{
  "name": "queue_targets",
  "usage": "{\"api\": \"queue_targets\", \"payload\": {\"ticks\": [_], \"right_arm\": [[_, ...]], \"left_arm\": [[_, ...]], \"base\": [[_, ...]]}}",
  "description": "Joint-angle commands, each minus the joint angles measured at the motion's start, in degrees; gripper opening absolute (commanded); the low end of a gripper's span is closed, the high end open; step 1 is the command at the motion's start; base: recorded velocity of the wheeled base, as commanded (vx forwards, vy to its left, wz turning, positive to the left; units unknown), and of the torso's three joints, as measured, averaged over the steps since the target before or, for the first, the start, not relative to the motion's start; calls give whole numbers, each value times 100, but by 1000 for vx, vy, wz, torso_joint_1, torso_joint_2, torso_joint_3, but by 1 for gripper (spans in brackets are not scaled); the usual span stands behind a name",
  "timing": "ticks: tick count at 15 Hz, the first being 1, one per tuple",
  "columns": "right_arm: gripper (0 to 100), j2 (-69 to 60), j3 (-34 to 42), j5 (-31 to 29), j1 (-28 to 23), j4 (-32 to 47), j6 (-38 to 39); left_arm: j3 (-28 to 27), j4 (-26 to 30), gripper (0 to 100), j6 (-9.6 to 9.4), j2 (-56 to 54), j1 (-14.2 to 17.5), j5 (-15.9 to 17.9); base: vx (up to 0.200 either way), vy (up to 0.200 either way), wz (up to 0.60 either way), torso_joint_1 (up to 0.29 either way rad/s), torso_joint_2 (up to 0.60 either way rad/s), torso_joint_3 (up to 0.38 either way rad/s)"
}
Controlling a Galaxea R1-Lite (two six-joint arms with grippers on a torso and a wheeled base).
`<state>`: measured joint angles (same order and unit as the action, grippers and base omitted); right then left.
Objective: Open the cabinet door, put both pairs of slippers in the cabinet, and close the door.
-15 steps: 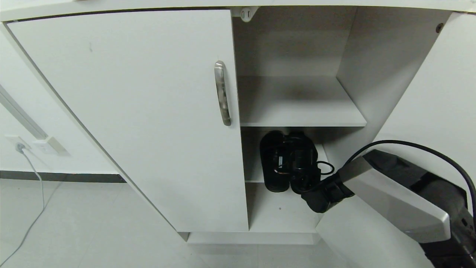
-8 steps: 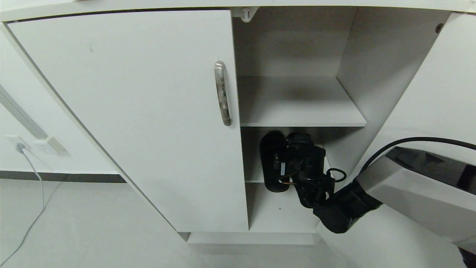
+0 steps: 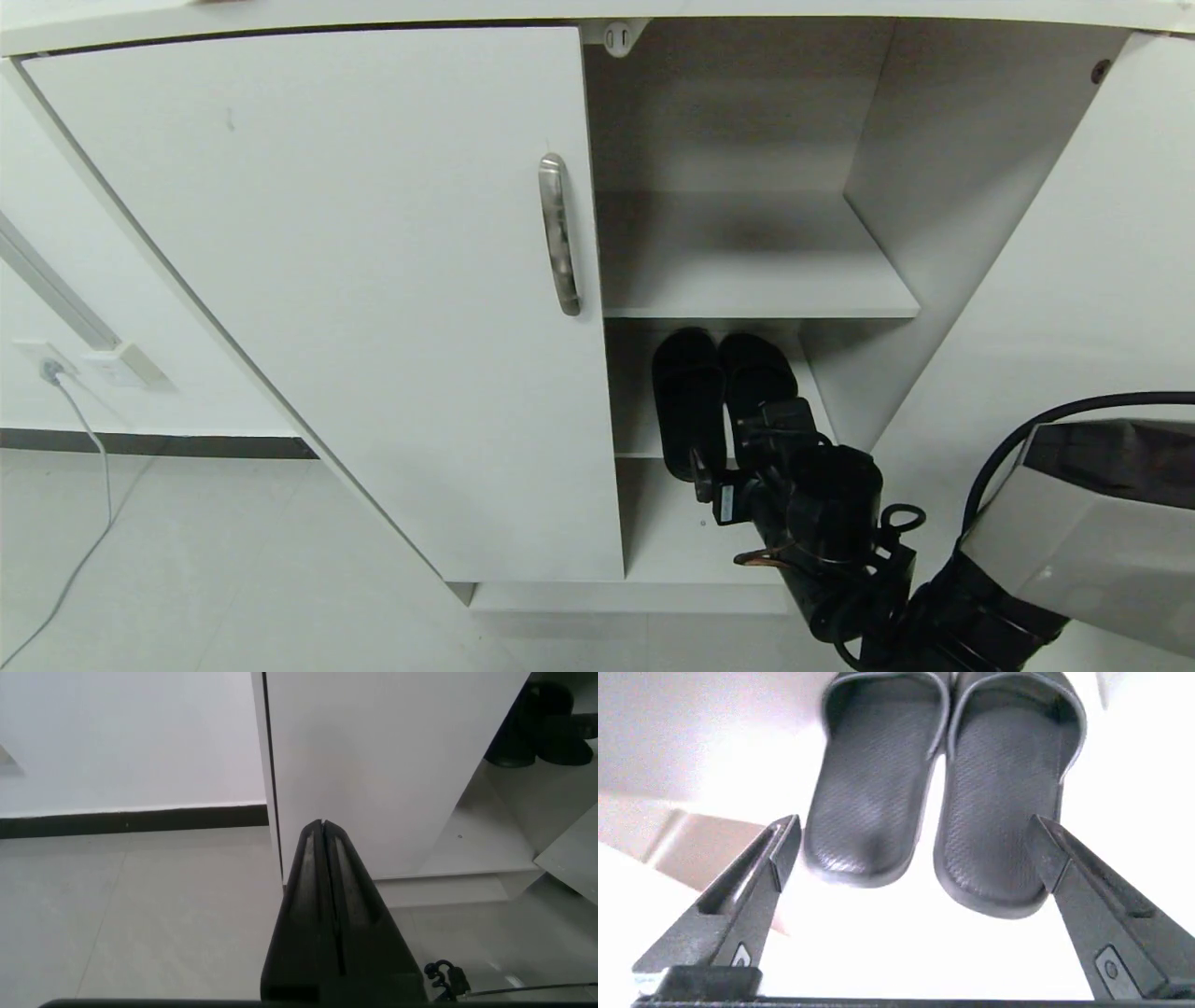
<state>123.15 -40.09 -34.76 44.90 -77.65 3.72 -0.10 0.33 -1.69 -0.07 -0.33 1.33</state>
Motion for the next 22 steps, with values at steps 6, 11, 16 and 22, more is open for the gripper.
{"api": "queue_targets", "payload": {"ticks": [6,11,16,22], "right_arm": [[100,-63,125,4,107,-13,6],[100,-63,116,4,98,-13,6],[100,-125,134,-5,81,-22,6],[100,-125,134,-5,81,-22,-3]], "left_arm": [[1,2,0,2,7,-2,-1],[1,2,0,2,7,-2,-1],[1,2,0,11,7,-2,-1],[1,2,0,2,7,-2,-1]], "base": [[-167,0,0,0,4,2],[-80,0,0,1,0,0],[0,0,0,0,0,0],[0,0,0,0,0,0]]}}
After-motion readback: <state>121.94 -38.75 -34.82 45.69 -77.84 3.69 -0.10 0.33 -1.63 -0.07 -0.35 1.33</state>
